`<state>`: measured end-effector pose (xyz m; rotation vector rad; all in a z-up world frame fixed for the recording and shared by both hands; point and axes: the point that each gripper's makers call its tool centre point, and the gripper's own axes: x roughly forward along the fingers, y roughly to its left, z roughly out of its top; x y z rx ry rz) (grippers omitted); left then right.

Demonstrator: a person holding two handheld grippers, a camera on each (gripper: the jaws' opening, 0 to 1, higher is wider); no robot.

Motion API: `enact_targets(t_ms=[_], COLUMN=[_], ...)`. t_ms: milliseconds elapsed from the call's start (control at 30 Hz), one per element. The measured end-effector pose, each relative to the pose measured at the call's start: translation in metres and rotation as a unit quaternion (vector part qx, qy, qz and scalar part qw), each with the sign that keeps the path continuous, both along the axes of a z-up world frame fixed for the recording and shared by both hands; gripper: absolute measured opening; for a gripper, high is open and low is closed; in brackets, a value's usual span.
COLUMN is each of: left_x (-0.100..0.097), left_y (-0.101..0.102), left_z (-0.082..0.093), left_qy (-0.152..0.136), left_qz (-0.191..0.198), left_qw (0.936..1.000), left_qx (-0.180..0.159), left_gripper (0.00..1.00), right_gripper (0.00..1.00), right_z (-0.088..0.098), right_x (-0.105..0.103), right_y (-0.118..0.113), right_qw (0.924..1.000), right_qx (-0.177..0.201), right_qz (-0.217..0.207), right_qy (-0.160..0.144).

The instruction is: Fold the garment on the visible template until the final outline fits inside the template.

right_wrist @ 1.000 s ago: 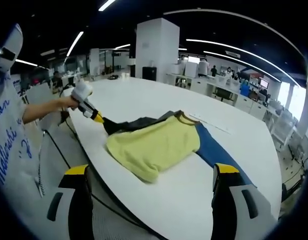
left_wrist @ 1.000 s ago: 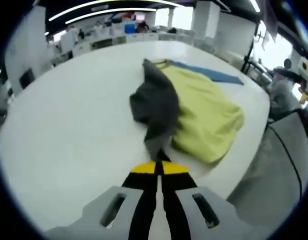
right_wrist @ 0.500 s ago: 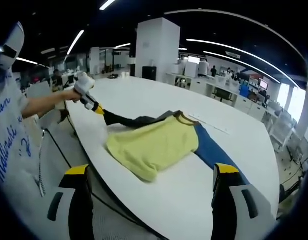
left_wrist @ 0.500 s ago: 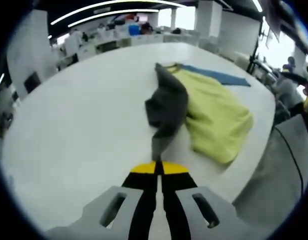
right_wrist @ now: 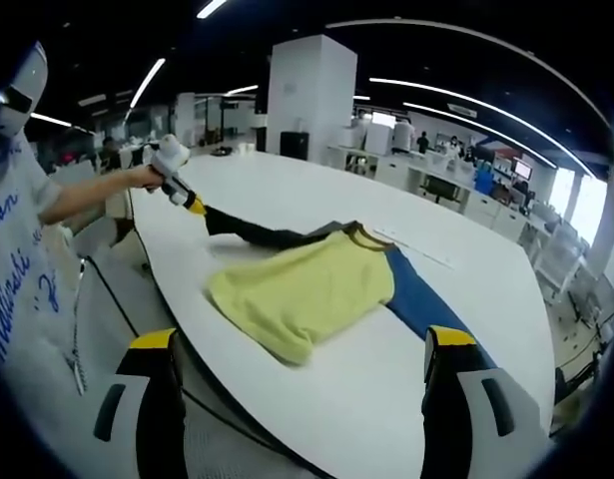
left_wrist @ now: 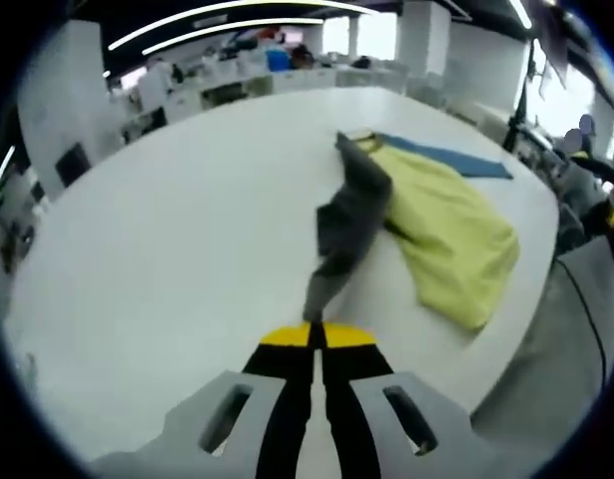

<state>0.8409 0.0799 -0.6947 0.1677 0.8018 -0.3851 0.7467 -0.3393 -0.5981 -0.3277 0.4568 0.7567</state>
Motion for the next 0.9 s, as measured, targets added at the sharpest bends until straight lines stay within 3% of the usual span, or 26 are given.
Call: enact_targets(t_ms=[367, 900], left_x=[0.016, 0.03], left_y=[0.036, 0.074], left_z=[-0.003, -0.006], left_qy=[0.002, 0.009], left_qz=[0.018, 0.043], left_qw=[0.9998, 0.999], left_qx=[-0.002, -0.013], left_gripper=[0.0, 0.0], right_gripper=[1.0, 1.0], right_z=[0.002, 0.005], right_x=[0.0, 0.001], right_y=[0.002, 0.016], right_qw=[0.9998, 0.9993], right_qx=[-0.009, -0.018], right_qz=[-0.016, -0.032], right_qy=[-0.001, 0.001])
